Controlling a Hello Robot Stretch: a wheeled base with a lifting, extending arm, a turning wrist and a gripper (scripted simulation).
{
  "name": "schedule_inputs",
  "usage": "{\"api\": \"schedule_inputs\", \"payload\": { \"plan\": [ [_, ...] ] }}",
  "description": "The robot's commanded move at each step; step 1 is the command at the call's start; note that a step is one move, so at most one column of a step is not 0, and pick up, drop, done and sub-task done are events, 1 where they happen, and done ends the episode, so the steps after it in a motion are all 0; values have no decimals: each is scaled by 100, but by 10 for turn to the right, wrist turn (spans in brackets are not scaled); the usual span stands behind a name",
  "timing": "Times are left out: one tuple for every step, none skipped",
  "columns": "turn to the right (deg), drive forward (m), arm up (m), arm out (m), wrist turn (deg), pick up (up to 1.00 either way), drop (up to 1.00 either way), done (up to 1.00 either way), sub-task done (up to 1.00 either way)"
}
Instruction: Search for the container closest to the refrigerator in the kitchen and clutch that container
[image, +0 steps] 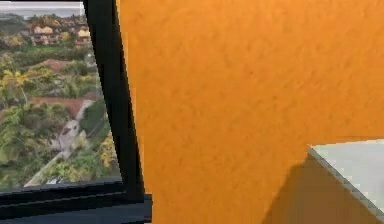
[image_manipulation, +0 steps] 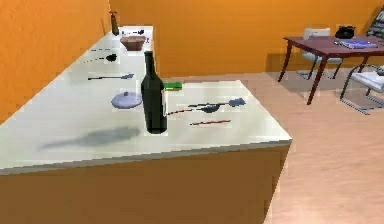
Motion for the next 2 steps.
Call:
{"api": "schedule_inputs", "payload": {
  "plan": [
    [-150,0,0,0,0,0,0,0,0],
    [450,0,0,0,0,0,0,0,0]
  ]
}}
